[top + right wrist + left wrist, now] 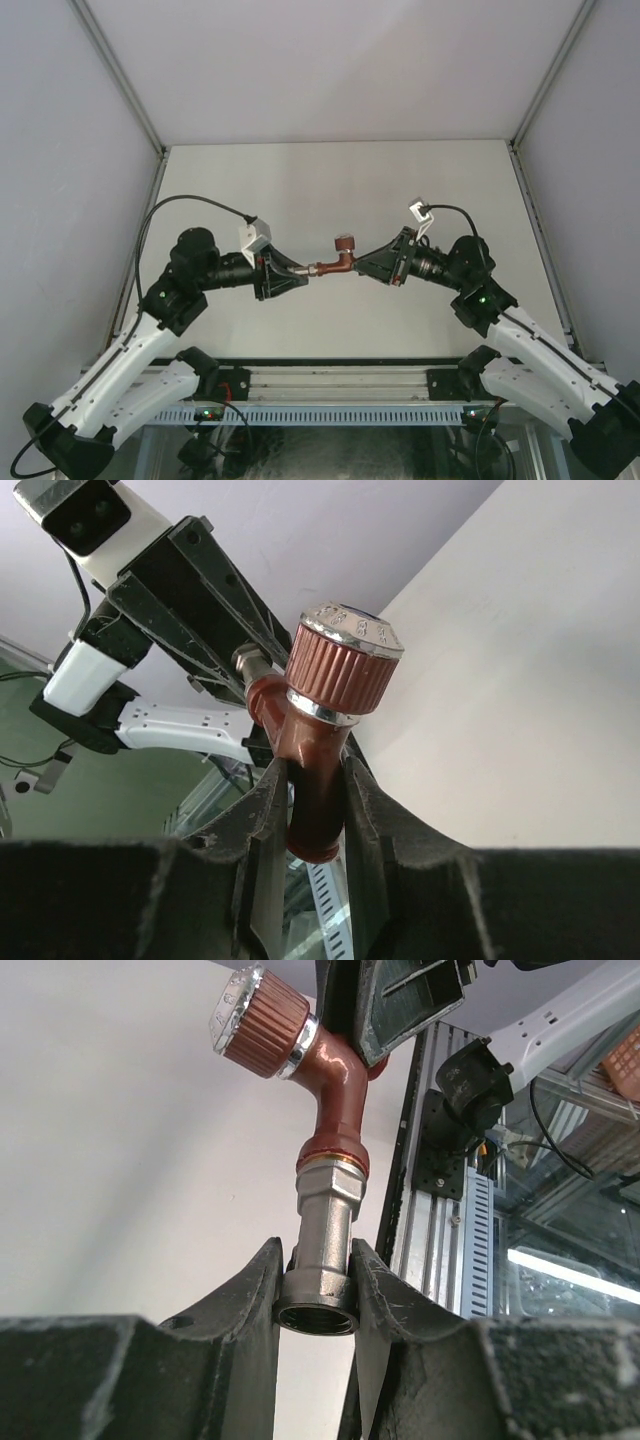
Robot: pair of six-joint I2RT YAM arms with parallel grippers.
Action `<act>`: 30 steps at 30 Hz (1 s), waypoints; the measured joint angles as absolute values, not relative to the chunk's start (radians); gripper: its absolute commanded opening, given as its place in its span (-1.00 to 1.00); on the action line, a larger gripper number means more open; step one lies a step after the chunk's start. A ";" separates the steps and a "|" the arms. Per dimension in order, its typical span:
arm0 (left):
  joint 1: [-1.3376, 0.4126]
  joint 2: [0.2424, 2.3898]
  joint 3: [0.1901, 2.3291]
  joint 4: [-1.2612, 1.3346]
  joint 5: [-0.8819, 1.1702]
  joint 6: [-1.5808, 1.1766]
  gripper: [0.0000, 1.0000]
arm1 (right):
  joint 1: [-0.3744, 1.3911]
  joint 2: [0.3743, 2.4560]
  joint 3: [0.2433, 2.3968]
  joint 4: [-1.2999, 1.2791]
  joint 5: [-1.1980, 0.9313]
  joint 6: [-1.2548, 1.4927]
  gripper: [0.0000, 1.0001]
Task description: Install the water faucets
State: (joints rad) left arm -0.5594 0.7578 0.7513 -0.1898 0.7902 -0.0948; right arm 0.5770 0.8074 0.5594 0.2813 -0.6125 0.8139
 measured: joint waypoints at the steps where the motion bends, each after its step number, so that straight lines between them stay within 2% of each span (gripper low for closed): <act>1: -0.561 0.752 0.751 -0.189 0.783 -0.095 -0.99 | 0.576 0.808 0.565 0.277 -0.616 0.819 -0.43; 2: -0.562 0.747 0.751 -0.189 0.778 -0.095 -0.99 | 0.575 0.808 0.572 0.273 -0.619 0.821 -0.23; 4: -0.565 0.744 0.752 -0.190 0.771 -0.095 -0.99 | 0.575 0.806 0.578 0.266 -0.616 0.819 0.01; 9: -0.564 0.764 0.752 -0.223 0.770 -0.100 -0.99 | 0.549 0.770 0.581 0.230 -0.569 0.766 0.31; 14: -0.564 0.770 0.752 -0.238 0.770 -0.110 -1.00 | 0.549 0.719 0.581 0.201 -0.532 0.648 0.39; 19: -0.563 0.767 0.752 -0.240 0.770 -0.115 -0.99 | 0.550 0.634 0.582 0.154 -0.516 0.373 0.42; 21: -0.563 0.765 0.757 -0.245 0.771 -0.121 -0.99 | 0.554 0.606 0.583 0.135 -0.546 0.231 0.72; 22: -0.562 0.765 0.760 -0.246 0.771 -0.122 -0.99 | 0.564 0.591 0.584 0.115 -0.566 0.130 0.76; 26: -0.562 0.766 0.776 -0.247 0.782 -0.131 -0.99 | 0.676 0.540 0.587 -0.001 -0.593 -0.293 0.73; 30: -0.562 0.766 0.780 -0.246 0.801 -0.145 -0.99 | 0.839 0.551 0.588 -0.063 -0.495 -0.574 0.72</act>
